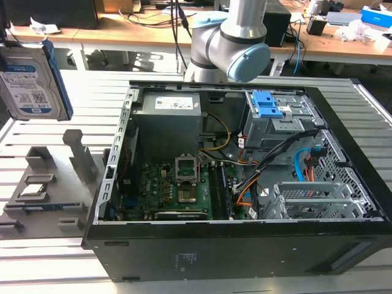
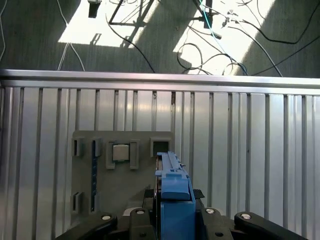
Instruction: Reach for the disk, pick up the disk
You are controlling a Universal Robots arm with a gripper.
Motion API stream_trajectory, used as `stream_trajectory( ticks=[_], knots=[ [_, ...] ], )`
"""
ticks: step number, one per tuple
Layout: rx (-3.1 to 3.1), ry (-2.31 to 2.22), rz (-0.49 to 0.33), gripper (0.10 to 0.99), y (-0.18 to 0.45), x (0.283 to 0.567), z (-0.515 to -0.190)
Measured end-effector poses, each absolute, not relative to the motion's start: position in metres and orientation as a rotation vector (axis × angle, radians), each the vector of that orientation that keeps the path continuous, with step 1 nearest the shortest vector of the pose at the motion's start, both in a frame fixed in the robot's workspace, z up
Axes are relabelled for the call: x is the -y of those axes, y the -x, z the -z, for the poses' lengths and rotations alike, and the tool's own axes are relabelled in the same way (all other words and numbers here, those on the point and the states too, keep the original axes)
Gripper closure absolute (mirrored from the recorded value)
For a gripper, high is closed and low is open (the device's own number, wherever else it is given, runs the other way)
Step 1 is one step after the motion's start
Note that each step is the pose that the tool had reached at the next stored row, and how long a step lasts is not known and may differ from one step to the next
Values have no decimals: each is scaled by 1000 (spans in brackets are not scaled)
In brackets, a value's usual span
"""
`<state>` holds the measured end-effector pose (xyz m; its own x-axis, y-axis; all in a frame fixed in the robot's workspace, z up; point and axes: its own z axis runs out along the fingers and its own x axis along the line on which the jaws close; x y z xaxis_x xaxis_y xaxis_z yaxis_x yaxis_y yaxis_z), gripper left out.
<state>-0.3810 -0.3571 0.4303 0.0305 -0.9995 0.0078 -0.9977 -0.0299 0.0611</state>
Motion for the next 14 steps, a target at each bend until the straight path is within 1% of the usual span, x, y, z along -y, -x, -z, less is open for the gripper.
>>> stream_trajectory(
  ticks=[14],
  knots=[
    [2152, -2218, 59, 722, 380, 356, -456]
  ],
)
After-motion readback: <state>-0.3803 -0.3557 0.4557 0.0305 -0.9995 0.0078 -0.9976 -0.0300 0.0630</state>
